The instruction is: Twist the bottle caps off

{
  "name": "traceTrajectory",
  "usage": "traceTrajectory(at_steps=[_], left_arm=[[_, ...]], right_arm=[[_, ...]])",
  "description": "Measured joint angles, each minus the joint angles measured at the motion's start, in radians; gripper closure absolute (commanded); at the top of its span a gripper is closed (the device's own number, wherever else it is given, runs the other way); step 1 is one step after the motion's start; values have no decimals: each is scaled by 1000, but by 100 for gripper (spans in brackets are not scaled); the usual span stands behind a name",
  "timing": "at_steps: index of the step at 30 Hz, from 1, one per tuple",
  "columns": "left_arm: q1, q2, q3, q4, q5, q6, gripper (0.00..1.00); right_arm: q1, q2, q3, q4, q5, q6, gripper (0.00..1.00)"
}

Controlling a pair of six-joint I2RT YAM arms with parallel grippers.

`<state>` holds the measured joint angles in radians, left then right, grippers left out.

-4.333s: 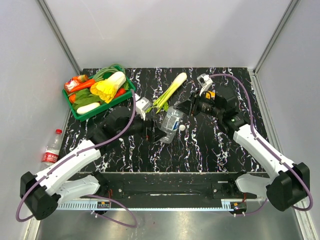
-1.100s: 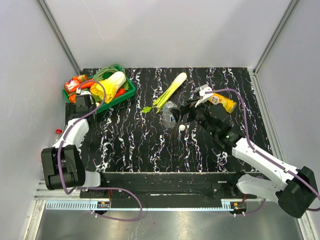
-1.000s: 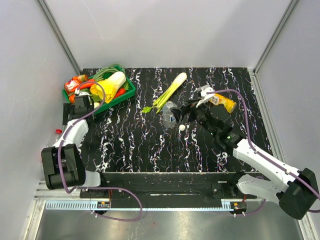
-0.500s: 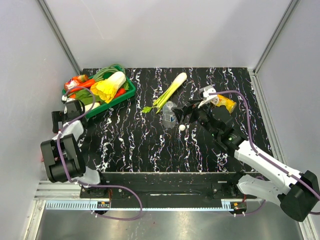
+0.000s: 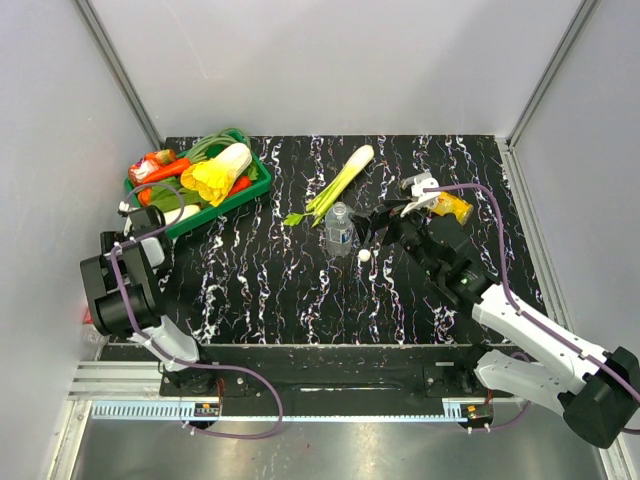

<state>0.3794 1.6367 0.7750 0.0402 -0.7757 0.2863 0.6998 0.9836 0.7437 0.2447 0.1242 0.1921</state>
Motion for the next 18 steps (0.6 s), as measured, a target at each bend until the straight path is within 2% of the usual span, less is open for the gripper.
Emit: traceTrajectory(at_steps=[5, 7, 15, 18], left_arm=[[31, 64, 28, 0, -5, 5, 16], [38, 92, 42, 0, -8, 6, 21], [58, 135, 71, 16, -17, 9, 23], [80, 142, 79, 14, -8, 4, 29]], right_arm=[[0, -3, 0, -2, 17, -5, 0], [0, -3, -2, -3, 18, -8, 0], [0, -2, -4, -4, 40, -13, 0], [0, -2, -4, -4, 44, -14, 0]])
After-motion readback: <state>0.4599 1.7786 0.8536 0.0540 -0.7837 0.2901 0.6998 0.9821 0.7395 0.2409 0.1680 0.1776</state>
